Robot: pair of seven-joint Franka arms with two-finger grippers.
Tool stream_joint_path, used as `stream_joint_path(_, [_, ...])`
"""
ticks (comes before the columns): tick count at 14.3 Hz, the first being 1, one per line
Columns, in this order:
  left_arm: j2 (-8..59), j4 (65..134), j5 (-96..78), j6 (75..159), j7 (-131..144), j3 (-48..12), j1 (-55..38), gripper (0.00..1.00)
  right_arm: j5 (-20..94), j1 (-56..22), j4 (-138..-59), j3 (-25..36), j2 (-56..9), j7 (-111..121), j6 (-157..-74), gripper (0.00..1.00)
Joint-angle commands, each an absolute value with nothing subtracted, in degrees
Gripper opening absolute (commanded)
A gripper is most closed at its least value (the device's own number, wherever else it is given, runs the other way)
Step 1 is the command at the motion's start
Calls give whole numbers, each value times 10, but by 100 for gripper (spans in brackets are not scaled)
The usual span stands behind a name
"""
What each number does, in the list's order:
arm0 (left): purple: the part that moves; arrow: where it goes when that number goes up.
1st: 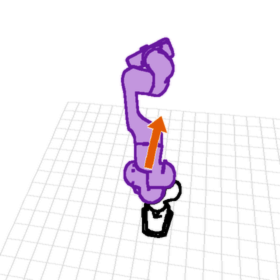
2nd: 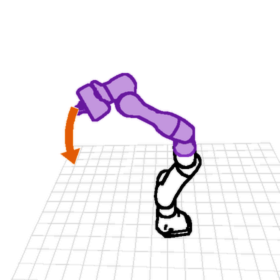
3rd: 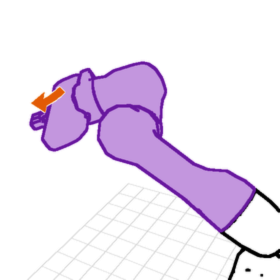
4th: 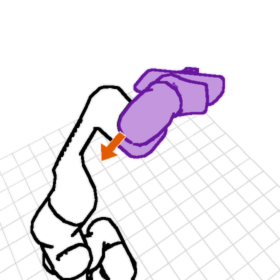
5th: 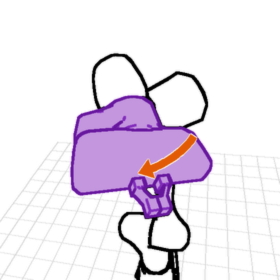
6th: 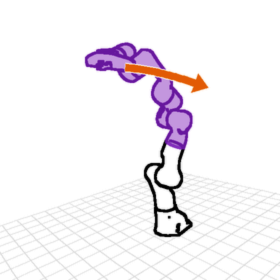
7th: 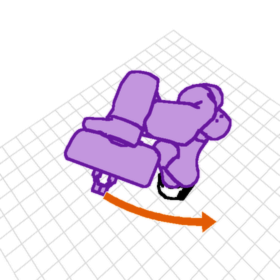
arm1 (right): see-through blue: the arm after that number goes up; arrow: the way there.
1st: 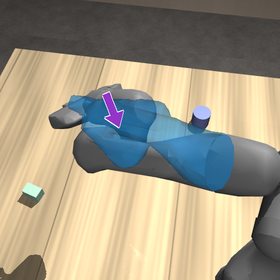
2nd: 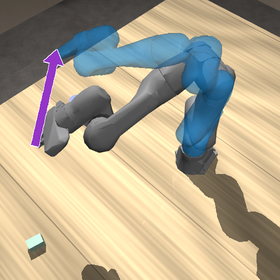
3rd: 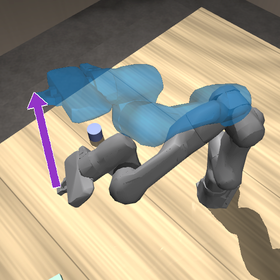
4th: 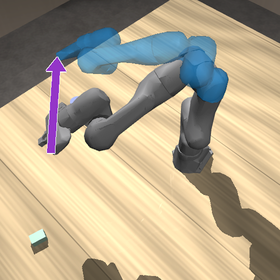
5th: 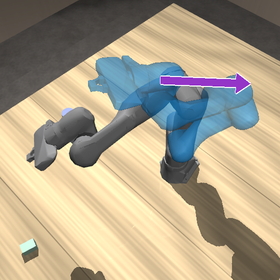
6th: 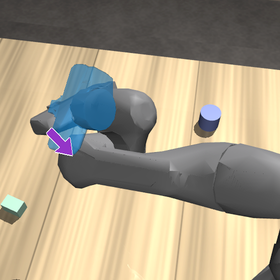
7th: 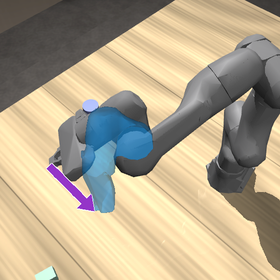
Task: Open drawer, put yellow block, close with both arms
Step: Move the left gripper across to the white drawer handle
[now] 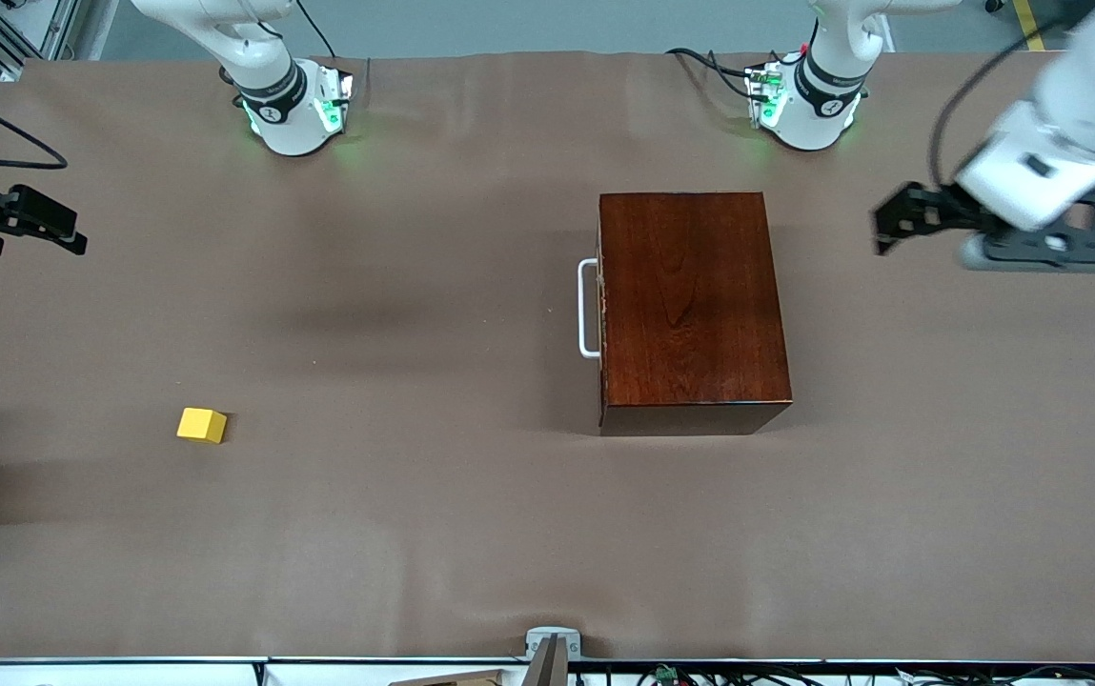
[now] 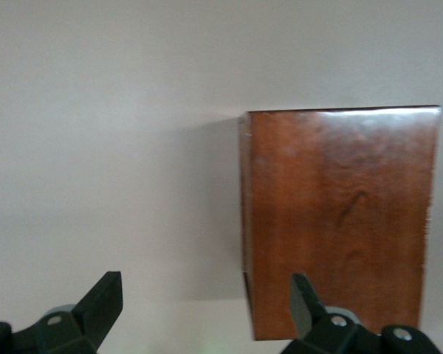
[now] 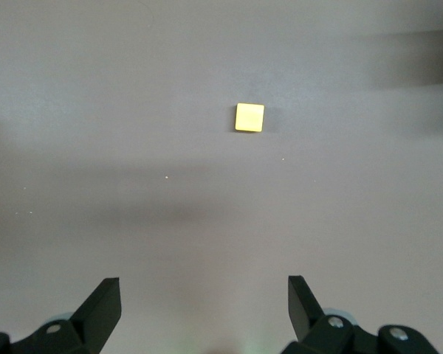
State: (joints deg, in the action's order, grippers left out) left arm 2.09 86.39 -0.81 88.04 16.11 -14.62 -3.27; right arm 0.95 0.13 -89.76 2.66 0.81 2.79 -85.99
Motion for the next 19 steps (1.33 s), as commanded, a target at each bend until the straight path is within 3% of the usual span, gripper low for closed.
stream_joint_path(1, [25,856,-16,882,241,-219,-33,100,10,3,-885,25,3,20,-852,100])
stream_joint_path(6, [94,820,-10,893,450,-379,-45,100,10,0,-885,25,3,20,-852,100])
stream_joint_path(15, [235,787,98,985,548,-381,-212,100,10,8,-887,26,-4,21,-851,100])
stream_joint_path(19, [304,763,168,985,549,-361,-264,100,11,23,-885,27,-11,20,-853,100])
